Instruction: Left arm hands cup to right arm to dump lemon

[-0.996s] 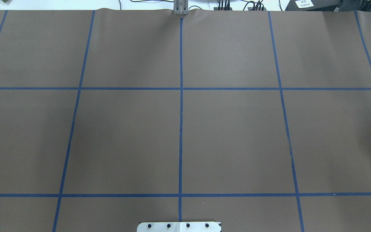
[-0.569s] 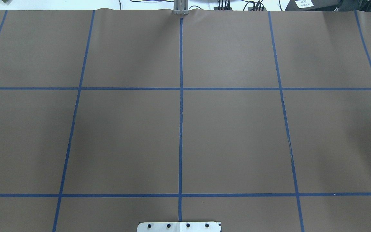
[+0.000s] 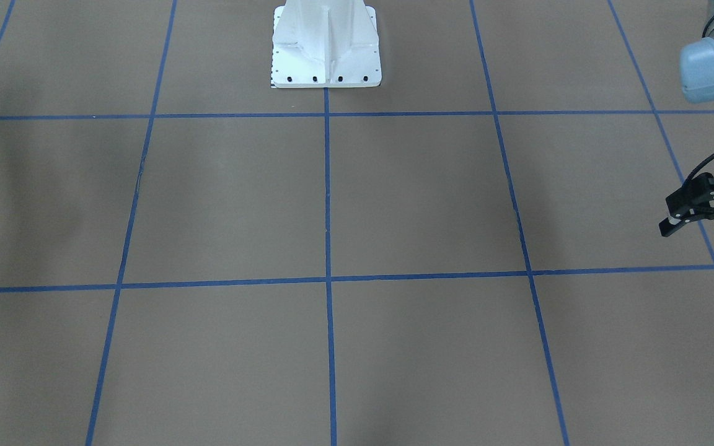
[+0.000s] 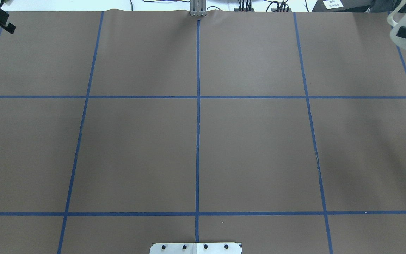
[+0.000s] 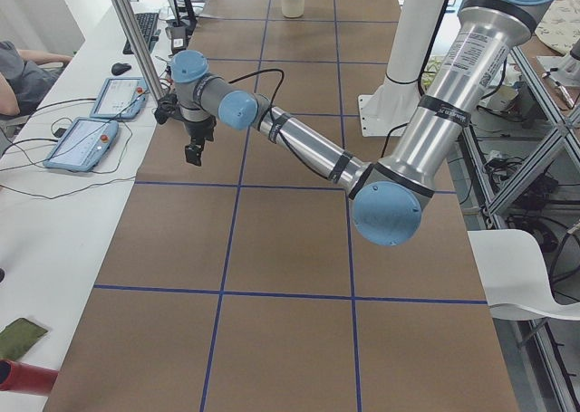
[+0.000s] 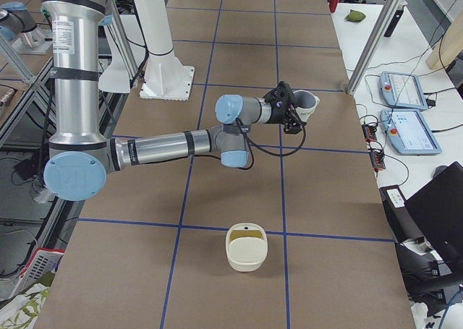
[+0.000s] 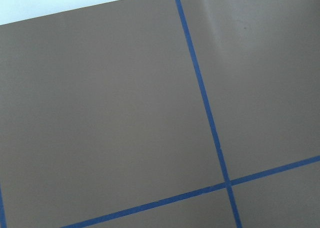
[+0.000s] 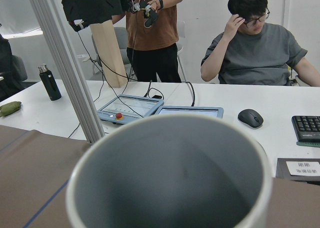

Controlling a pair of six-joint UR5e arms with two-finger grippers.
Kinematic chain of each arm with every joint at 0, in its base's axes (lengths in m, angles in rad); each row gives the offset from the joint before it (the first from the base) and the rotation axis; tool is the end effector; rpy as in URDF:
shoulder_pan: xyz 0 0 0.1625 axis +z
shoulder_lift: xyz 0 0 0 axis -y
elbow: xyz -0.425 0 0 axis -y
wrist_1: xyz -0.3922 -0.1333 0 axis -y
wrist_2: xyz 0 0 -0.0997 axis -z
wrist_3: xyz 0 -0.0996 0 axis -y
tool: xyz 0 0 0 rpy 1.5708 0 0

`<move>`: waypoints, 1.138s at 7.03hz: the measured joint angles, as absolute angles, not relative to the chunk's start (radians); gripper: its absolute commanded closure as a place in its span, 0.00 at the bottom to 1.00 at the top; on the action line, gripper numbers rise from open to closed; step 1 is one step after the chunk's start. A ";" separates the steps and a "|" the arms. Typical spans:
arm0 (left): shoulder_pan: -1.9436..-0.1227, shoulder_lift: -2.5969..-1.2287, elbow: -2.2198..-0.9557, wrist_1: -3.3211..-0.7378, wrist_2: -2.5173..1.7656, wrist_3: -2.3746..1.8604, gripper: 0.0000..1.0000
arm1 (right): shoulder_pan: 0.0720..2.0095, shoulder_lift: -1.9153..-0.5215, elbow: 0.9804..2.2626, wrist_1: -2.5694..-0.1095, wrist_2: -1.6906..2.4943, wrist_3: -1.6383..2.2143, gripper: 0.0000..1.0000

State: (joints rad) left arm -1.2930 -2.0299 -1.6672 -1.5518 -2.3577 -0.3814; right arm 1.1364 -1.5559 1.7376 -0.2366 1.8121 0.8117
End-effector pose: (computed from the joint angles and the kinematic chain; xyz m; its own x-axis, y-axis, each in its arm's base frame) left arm 0.1160 -0.6358 0.3461 0.6258 0.1951 -0.7552 -0.0030 0.9688 0.2479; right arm -0.1086 -0.4943 0.4223 0.5539 -0.3941 0.7334 -0.5503 0.4878 0.6777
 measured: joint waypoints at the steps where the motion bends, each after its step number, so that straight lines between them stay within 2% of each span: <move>1: -1.266 -2.059 -1.667 -1.552 -2.358 -0.457 0.00 | 1.045 -1.501 1.736 -0.302 1.698 0.762 1.00; 3: -1.220 -2.101 -1.671 -1.566 -2.359 -0.600 0.00 | 0.850 -1.380 1.730 -0.449 1.440 0.716 1.00; 5: -1.172 -2.122 -1.671 -1.697 -2.397 -0.815 0.00 | 0.690 -1.209 1.700 -0.669 1.219 0.700 1.00; 8: -1.060 -2.238 -1.644 -1.804 -2.372 -1.161 0.00 | 0.618 -0.955 1.510 -0.849 1.079 0.700 1.00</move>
